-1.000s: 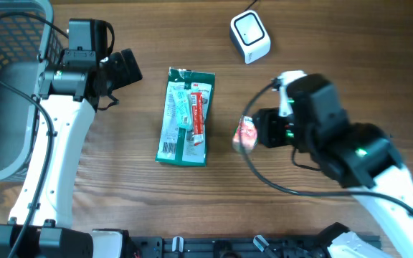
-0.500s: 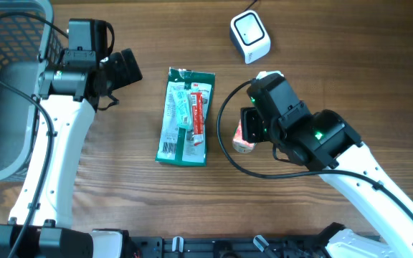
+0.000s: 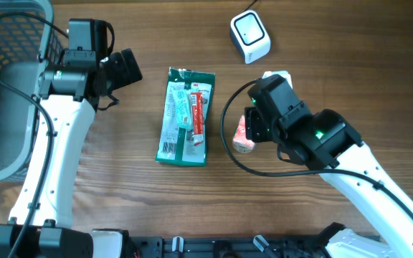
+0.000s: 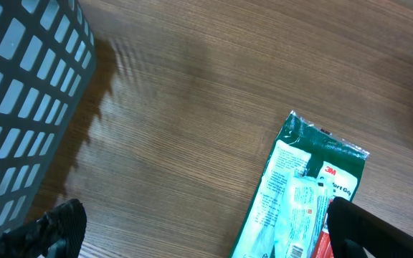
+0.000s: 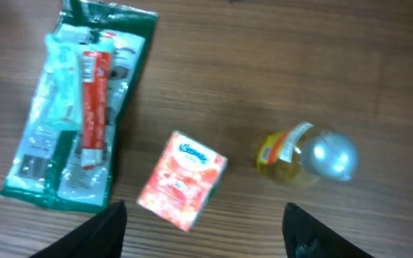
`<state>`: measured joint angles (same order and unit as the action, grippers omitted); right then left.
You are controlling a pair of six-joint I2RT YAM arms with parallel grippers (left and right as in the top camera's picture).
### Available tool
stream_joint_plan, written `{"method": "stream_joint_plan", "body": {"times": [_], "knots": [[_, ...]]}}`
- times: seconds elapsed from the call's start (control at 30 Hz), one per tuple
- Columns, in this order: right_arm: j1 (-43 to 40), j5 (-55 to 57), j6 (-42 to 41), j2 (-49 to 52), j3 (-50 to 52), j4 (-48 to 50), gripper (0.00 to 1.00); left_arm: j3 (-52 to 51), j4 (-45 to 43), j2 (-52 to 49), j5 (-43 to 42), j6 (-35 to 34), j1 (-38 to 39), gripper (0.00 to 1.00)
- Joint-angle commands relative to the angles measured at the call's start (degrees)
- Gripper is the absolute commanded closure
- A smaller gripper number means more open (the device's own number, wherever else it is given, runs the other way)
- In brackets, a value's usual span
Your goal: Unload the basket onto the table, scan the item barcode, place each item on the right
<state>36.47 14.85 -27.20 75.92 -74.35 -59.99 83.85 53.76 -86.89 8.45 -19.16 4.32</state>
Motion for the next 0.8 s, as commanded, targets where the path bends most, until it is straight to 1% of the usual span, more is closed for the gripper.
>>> {"method": "stream_joint_plan", "body": {"times": [0.0,0.13,0.17,0.23,0.33,0.53,0.77], "knots": [[-2.23,4.24,-3.67,0.37,-0.52,-2.03,0.26,0.48,-0.13,-0.17,-0.48,0.72,-0.31,0.0],[-3.19,4.2,-4.72,0.37,-0.52,-2.6,0.24,0.48,-0.15,-0.17,-0.48,0.72,-0.31,0.0],[-3.19,4.2,-4.72,0.37,-0.52,-2.62,0.22,0.48,-0.13,-0.17,-0.5,0.72,-0.31,0.0],[-3.19,4.2,-4.68,0.37,-0.52,-2.6,0.16,0.48,-0.13,-0.17,-0.5,0.72,-0.31,0.0],[-3.19,4.2,-4.7,0.37,-0.52,-2.62,0.11,0.48,-0.13,-0.17,-0.5,0.72,-0.31,0.0],[-3.19,4.22,-4.68,0.37,-0.52,-2.56,0.09,0.48,-0.13,-0.17,-0.5,0.72,-0.31,0.0],[-3.19,4.2,-4.63,0.37,-0.52,-2.67,0.08,0.48,-0.13,-0.17,-0.5,0.72,-0.31,0.0]]}}
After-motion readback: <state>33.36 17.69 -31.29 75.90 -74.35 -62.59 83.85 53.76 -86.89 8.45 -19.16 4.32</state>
